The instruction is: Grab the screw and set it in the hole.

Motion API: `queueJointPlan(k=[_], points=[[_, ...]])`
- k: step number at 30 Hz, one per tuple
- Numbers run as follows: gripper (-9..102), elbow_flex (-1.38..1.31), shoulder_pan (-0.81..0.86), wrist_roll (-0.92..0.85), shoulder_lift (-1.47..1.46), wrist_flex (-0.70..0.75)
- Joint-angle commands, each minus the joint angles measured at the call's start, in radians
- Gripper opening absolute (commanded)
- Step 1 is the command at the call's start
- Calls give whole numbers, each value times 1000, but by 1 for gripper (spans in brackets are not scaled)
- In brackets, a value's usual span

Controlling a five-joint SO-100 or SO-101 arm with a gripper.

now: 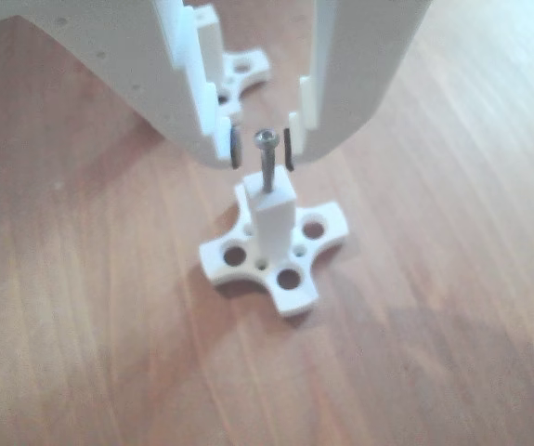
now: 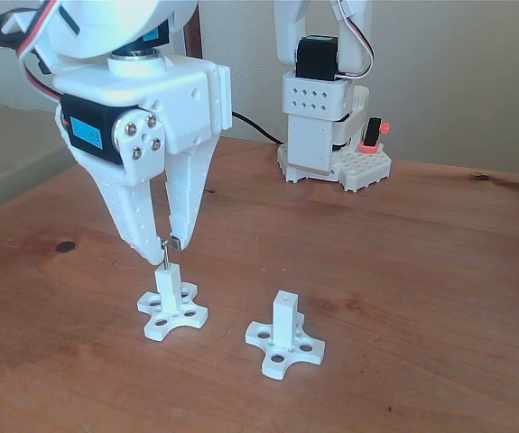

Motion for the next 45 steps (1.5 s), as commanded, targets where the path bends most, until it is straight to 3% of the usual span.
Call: queueJointPlan(k=[1, 25, 45], points=[[5, -77, -9, -11, 23, -3], [-4, -75, -8, -20, 17, -44], [-4, -127, -2, -17, 40, -28]])
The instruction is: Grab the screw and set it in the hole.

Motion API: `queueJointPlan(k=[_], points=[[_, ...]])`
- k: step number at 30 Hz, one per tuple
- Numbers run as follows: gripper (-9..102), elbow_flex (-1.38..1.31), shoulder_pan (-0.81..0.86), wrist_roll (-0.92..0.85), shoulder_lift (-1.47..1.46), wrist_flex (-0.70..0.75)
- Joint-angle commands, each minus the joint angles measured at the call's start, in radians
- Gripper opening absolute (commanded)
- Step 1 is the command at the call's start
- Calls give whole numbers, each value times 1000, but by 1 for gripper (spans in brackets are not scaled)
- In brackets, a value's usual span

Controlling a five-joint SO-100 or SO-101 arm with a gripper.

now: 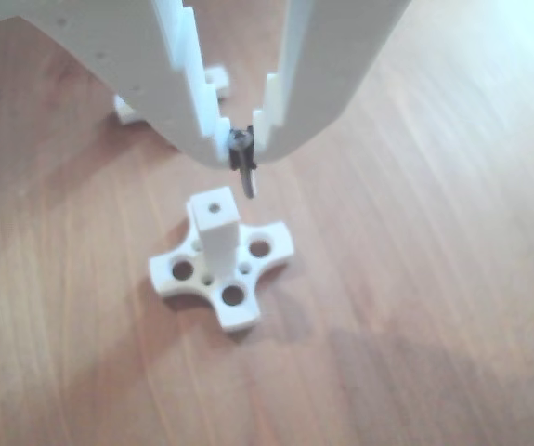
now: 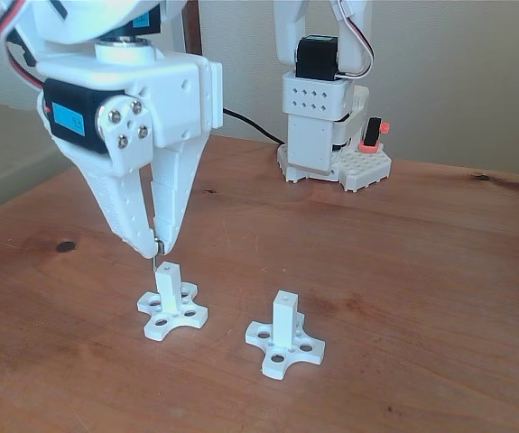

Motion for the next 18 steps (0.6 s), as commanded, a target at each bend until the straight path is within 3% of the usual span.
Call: queueJointPlan(k=[1, 18], points=[[-4, -81, -3, -6, 43, 8], [-4, -74, -110, 41, 120, 75]])
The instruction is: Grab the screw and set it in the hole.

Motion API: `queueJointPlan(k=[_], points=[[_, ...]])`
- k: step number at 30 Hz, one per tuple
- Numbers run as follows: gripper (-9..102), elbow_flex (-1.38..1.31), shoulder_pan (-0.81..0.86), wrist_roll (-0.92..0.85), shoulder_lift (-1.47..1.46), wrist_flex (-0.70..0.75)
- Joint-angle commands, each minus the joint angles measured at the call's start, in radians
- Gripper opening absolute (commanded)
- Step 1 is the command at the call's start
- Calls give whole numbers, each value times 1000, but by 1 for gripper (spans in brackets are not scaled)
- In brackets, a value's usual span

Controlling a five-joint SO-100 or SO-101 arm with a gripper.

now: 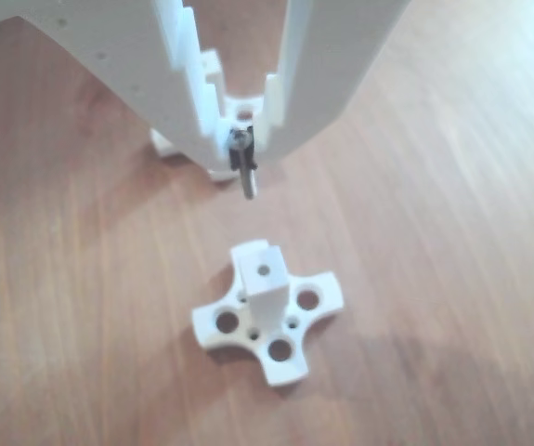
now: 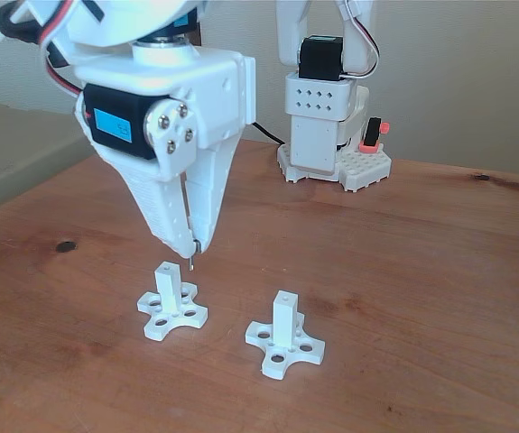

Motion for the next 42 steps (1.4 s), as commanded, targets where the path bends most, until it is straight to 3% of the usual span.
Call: queueJointPlan(k=[1, 14, 21, 42], points=[[-4, -71, -31, 5, 121, 14], [-4, -66, -97, 31, 147, 32], [-4, 21, -210, 61, 181, -17], [-4, 78, -230, 66, 156, -67]])
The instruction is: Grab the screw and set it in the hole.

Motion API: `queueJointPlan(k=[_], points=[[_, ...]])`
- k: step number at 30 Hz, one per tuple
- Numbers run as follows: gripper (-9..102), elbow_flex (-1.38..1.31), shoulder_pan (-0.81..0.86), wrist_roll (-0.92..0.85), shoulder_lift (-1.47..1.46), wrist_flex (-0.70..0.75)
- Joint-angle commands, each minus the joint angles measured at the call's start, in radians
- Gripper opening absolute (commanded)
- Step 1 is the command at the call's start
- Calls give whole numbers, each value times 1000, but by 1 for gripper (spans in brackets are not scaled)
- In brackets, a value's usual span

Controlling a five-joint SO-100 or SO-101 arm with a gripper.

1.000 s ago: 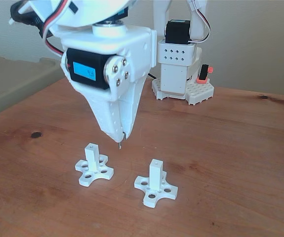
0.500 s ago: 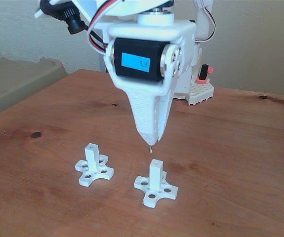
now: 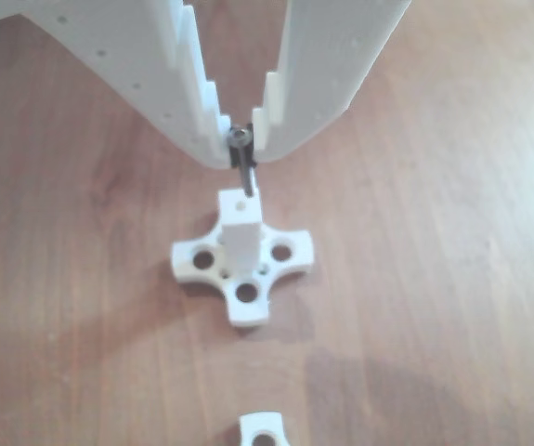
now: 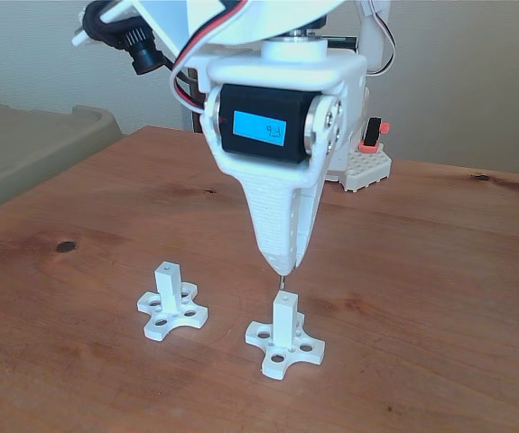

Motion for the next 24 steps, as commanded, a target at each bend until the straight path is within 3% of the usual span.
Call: queueJointPlan(k=[1, 24], points=[[-4, -5, -9, 2, 77, -8], [-4, 9, -20, 6, 61, -25]])
